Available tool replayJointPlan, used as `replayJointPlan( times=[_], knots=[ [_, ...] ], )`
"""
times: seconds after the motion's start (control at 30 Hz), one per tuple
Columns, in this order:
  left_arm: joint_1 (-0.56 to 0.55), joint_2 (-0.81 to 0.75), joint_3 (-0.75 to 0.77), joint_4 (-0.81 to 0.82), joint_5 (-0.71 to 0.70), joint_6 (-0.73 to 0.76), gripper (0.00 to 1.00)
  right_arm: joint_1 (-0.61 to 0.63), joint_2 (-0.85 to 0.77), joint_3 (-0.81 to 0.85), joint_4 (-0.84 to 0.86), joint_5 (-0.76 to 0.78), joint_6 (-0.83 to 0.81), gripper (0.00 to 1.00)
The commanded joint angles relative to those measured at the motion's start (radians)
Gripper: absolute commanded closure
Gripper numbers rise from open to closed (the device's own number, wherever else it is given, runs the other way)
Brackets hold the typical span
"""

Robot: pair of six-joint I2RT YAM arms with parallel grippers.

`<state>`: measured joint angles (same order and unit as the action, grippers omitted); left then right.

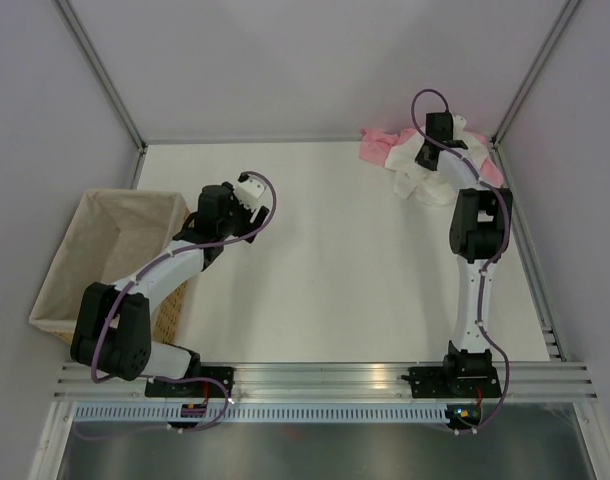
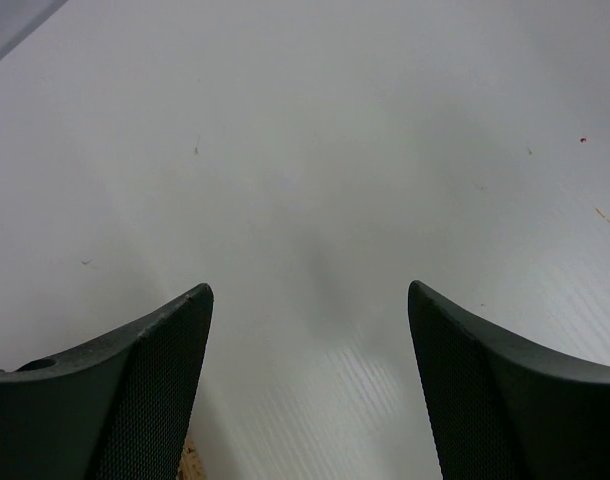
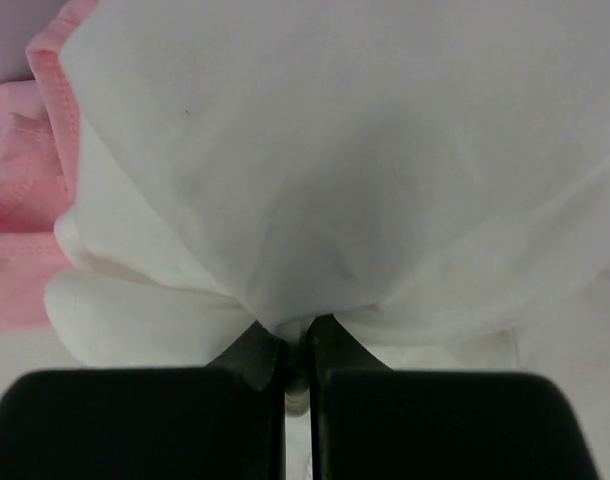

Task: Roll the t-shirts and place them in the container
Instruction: Grab a tshirt with the right arm, then move the tshirt to the center of the board

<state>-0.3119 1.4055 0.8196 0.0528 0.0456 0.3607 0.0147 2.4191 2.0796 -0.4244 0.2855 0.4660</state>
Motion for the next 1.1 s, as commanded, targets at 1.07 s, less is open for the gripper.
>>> replayJointPlan(
  times=[1.07],
  knots=[
    [-0.004,-0.25,0.148,-0.272,0.014,-0.074,0.15,0.35,-0.939,-0.546,0.015,-0.788,-0.075,0.62]
  ],
)
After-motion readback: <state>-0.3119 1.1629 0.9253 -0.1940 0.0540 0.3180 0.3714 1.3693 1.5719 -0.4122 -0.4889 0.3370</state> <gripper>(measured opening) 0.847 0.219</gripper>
